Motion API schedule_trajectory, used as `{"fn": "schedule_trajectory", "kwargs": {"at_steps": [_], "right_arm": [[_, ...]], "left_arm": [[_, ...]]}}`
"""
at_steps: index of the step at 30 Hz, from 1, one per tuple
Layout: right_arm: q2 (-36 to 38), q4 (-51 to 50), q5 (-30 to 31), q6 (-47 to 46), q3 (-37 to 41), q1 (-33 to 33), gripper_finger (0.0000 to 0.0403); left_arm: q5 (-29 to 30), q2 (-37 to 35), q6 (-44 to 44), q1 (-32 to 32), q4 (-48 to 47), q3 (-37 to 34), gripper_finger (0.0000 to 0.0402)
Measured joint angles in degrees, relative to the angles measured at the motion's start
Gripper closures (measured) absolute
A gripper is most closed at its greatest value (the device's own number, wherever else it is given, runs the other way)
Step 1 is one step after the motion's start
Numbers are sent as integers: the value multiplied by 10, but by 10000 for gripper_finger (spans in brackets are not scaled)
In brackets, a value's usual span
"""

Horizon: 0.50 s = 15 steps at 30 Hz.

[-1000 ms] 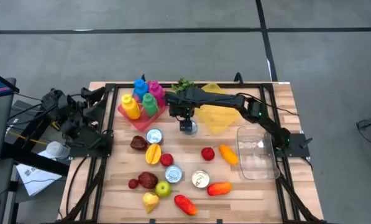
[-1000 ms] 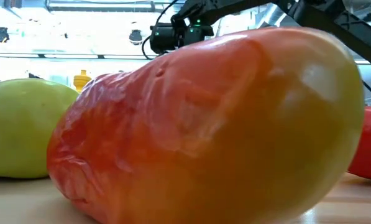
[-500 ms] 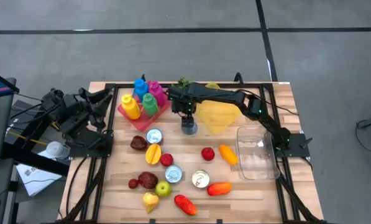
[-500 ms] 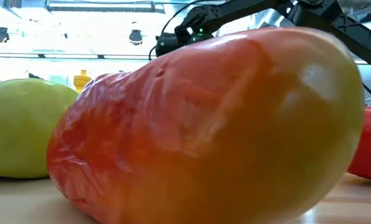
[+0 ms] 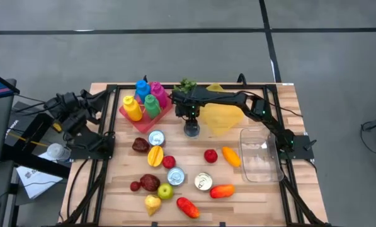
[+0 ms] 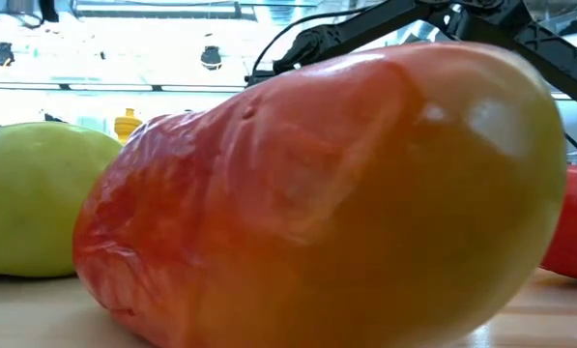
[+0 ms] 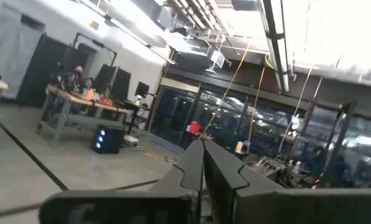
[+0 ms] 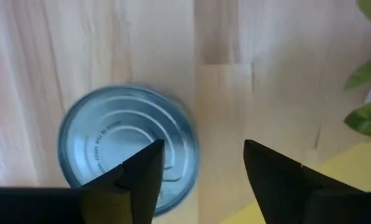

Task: Pick & Place Food Item
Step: Put the green tuna can into the yellow bin

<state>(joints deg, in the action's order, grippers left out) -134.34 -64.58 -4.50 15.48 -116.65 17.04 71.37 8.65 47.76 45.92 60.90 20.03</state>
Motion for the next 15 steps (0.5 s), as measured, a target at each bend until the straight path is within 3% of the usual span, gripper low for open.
{"fn": "schedule_trajectory", "kwargs": {"at_steps": [7,15], "right_arm": [[0,10,-2,1,4,1,225],[4,19,4,2,34,5,262]], "left_arm": [[2,-84,-17,0,6,-84,401],[13,-83,-37,18,99,-157,401]]}}
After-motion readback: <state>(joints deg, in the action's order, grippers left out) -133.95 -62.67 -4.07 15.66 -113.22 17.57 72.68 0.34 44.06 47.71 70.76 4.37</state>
